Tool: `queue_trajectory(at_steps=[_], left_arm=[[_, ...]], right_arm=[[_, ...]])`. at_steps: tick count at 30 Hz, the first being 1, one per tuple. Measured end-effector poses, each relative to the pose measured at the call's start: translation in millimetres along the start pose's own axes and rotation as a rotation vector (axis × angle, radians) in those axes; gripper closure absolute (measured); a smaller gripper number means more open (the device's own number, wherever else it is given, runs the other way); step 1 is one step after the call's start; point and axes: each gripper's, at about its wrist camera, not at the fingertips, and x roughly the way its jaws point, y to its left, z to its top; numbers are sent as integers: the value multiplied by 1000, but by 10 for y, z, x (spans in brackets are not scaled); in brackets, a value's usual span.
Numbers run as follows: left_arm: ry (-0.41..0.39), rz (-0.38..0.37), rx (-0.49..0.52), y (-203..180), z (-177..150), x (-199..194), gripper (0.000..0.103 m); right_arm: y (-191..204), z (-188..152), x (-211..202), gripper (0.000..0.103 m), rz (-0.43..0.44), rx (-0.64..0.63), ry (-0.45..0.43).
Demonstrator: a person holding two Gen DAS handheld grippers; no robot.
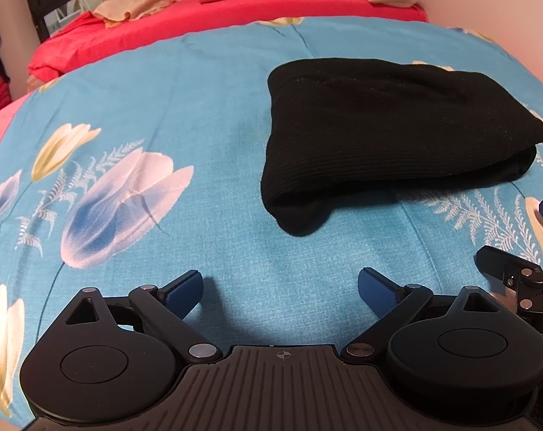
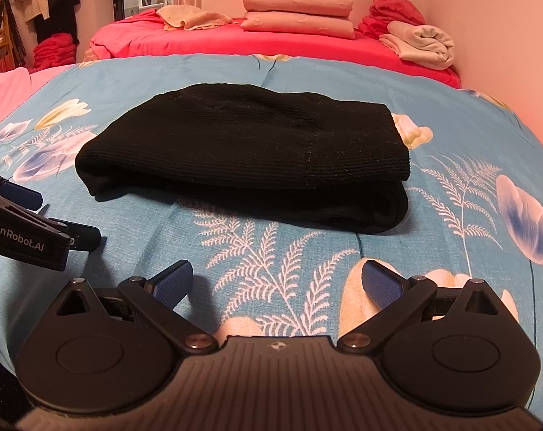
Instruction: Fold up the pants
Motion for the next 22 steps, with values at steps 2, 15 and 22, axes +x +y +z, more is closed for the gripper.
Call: queue_trajectory(at_steps=[2, 15, 22], left_arm=[[-4, -4, 2, 1, -3, 2, 0], [-13, -11, 16, -5, -10, 2, 0], [-14, -7, 23, -10, -10, -5, 0]], right_arm=[[-4, -2, -4, 2, 1, -2, 0], [-26, 3, 12, 2, 7, -7, 8], [-31, 9, 32, 2, 11, -13, 12]])
